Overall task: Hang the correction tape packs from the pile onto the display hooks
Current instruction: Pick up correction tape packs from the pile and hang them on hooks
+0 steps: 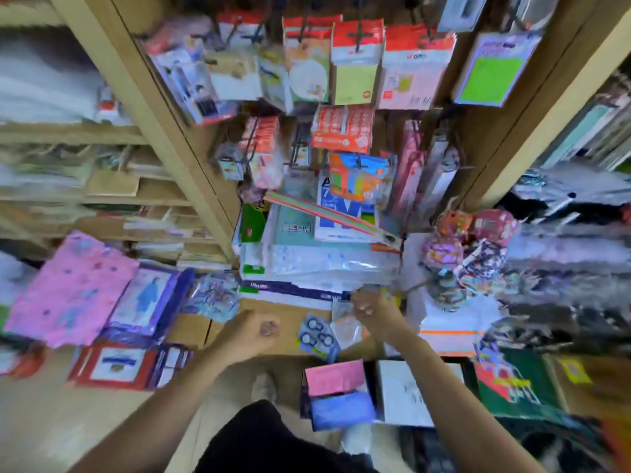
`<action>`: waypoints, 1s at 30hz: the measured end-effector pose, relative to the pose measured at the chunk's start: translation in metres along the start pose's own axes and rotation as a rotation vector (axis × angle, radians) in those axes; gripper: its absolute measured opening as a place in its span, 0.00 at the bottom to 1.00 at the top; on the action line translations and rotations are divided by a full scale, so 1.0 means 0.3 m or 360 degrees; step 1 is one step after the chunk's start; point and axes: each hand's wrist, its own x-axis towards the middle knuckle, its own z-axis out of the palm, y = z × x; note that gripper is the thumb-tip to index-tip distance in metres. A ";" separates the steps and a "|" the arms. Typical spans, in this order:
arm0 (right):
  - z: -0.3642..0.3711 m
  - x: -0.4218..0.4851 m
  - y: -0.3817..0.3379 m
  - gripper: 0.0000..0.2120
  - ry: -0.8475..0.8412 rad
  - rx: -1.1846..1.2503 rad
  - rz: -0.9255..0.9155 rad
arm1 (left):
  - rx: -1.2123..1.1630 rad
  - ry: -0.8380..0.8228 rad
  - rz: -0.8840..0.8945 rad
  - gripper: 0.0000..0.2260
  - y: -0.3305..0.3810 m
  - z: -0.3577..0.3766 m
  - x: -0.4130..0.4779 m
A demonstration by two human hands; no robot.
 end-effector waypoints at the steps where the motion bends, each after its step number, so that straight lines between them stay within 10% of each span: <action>1: 0.063 0.002 0.058 0.08 -0.0037 -0.0004 0.0096 | -0.0038 -0.0056 -0.0028 0.08 -0.046 0.056 -0.007; 17: 0.642 0.021 0.357 0.08 -0.0364 0.0197 0.1094 | -0.0433 -0.0708 -0.0547 0.05 -0.573 0.583 0.244; 30: 0.966 0.551 0.738 0.29 -0.0492 -0.0178 0.0997 | -0.0636 -0.0131 -0.0510 0.20 -0.679 1.004 0.795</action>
